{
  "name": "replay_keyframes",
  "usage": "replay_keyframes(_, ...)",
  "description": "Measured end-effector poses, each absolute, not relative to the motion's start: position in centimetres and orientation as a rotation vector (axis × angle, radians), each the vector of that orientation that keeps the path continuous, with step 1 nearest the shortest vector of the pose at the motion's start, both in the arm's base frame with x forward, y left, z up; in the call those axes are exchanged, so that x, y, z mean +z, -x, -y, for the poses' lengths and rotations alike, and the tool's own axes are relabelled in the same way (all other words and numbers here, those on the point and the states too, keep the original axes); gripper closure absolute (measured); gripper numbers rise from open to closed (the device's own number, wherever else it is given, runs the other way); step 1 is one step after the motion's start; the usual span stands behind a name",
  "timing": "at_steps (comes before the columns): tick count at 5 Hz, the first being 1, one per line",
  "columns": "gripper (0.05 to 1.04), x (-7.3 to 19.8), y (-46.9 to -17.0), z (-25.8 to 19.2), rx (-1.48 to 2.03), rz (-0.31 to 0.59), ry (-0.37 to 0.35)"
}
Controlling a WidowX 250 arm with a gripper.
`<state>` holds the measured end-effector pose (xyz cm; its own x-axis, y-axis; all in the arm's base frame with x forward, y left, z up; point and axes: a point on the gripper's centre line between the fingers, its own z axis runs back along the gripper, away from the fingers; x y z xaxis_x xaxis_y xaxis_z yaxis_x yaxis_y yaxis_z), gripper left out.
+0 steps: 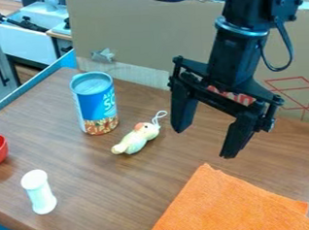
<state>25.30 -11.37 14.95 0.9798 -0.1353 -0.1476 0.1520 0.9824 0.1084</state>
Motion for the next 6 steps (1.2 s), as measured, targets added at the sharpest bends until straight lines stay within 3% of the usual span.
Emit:
replay_keyframes(1,0.083,14.2,-25.1,11.3,-0.142,-0.168,-0.129)
replay_keyframes(2,0.083,14.4,-24.5,9.4,-0.105,-0.150,-0.197)
replay_keyframes(3,0.083,15.8,-23.8,7.2,-0.145,-0.128,-0.176)
replay_keyframes(5,0.083,15.3,-19.5,0.3,-0.047,-0.202,-0.177)
replay_keyframes(6,0.083,15.9,-18.3,-1.4,0.023,-0.188,-0.201)
